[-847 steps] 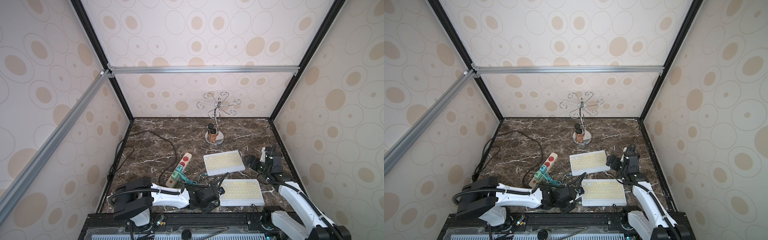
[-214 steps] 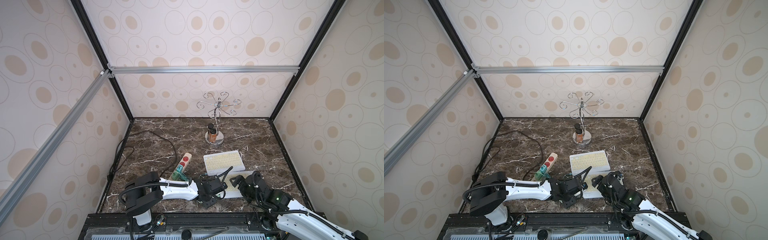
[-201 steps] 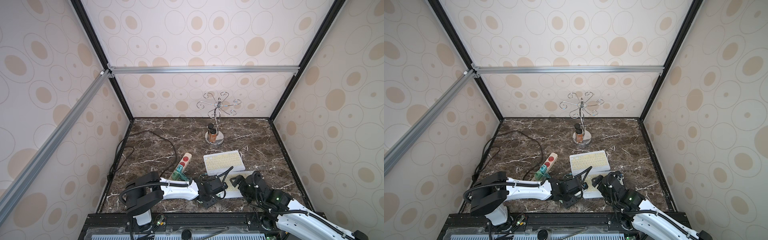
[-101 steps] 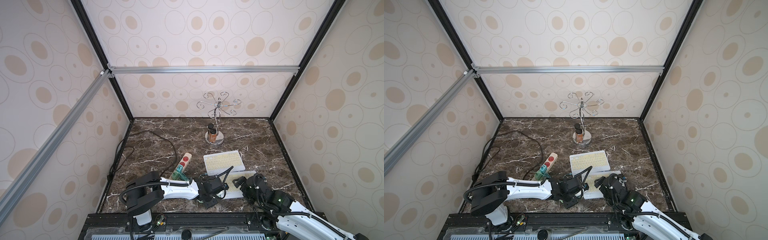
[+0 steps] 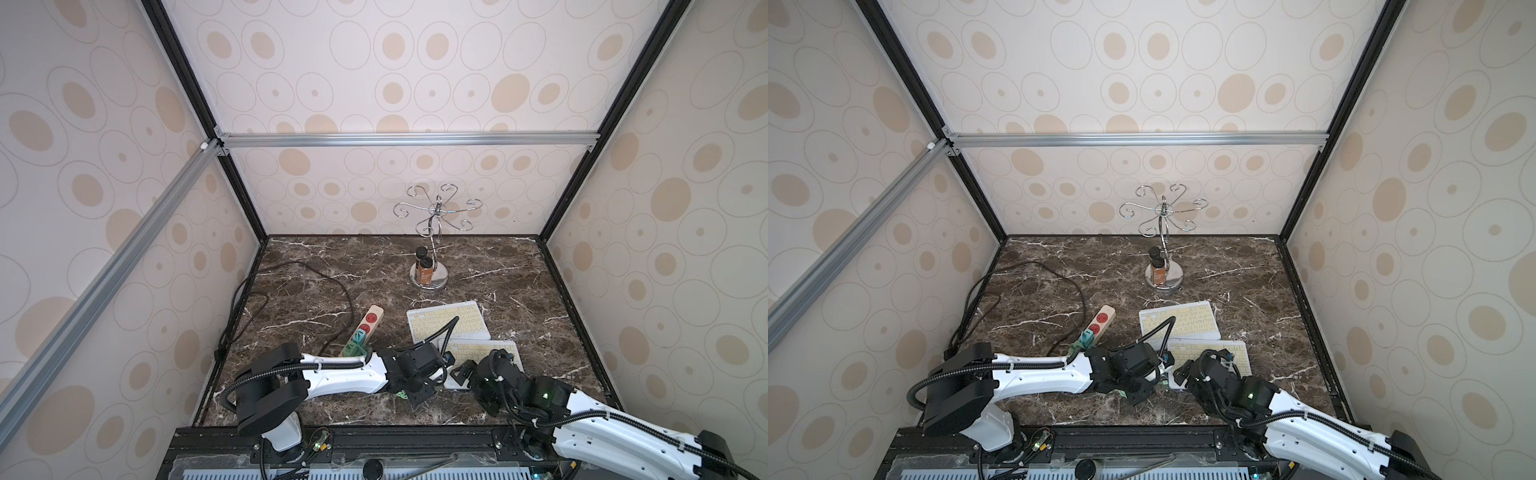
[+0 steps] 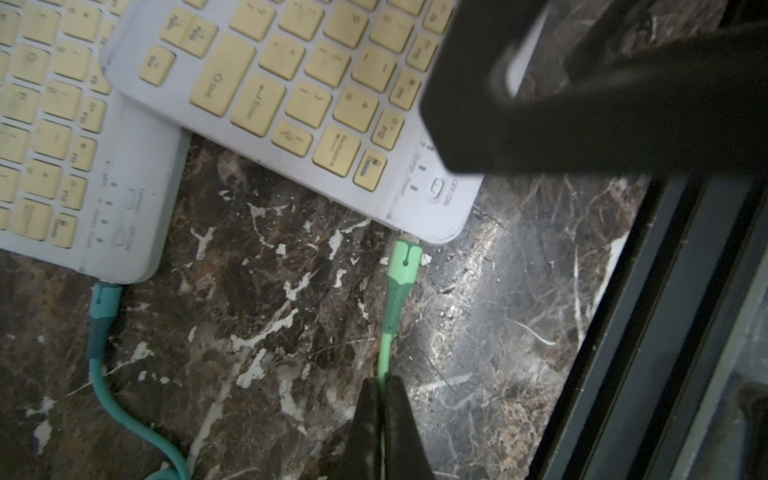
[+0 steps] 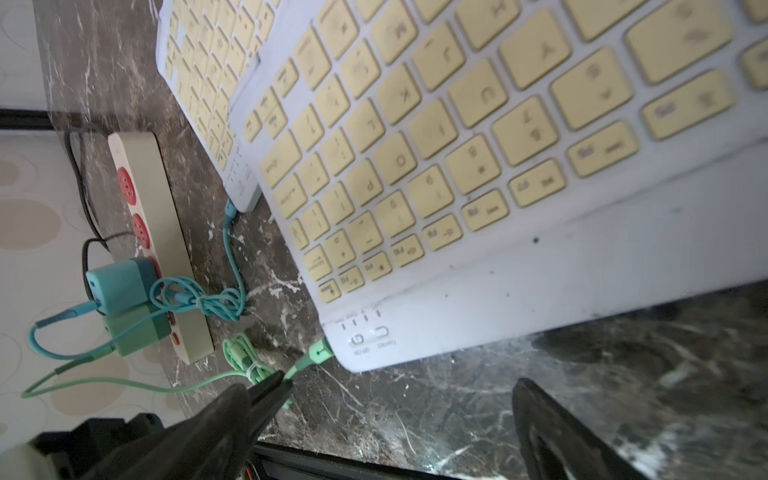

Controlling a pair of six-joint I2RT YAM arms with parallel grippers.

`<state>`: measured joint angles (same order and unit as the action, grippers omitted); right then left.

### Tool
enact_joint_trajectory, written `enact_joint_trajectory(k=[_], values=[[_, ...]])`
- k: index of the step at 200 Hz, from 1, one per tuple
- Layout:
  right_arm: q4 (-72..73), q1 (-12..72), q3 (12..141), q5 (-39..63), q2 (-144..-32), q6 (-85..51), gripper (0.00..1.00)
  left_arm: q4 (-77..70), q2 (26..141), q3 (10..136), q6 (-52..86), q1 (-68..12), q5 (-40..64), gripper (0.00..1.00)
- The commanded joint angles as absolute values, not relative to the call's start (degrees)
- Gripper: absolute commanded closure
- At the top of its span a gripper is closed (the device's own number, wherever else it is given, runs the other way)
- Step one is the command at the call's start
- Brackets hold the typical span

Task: Unplug the wireless keyboard
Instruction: Pick up the keyboard from the center of the board.

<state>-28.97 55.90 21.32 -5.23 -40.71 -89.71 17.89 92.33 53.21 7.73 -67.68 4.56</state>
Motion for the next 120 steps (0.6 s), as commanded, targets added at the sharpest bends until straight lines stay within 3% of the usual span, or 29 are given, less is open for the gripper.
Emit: enact_joint_trajectory(k=[1, 32, 62, 120], values=[[-27.6, 59.1, 23.0, -8.7, -41.1, -98.8, 0.00, 17.2, 91.9, 56.8, 6.9, -67.3, 3.2, 1.00], [-27.7, 60.7, 20.8, -12.4, -38.1, -101.8, 0.00, 17.1, 91.0, 57.3, 6.9, -67.3, 4.1, 1.00], [-16.7, 60.8, 14.5, -14.8, -35.5, -102.8, 0.04, 16.7, 88.6, 56.8, 7.2, -67.2, 6.2, 1.00], [-11.4, 60.9, 15.0, -20.0, -40.6, -100.5, 0.05, 16.0, 86.1, 54.5, 8.3, -67.4, 7.0, 1.00]])
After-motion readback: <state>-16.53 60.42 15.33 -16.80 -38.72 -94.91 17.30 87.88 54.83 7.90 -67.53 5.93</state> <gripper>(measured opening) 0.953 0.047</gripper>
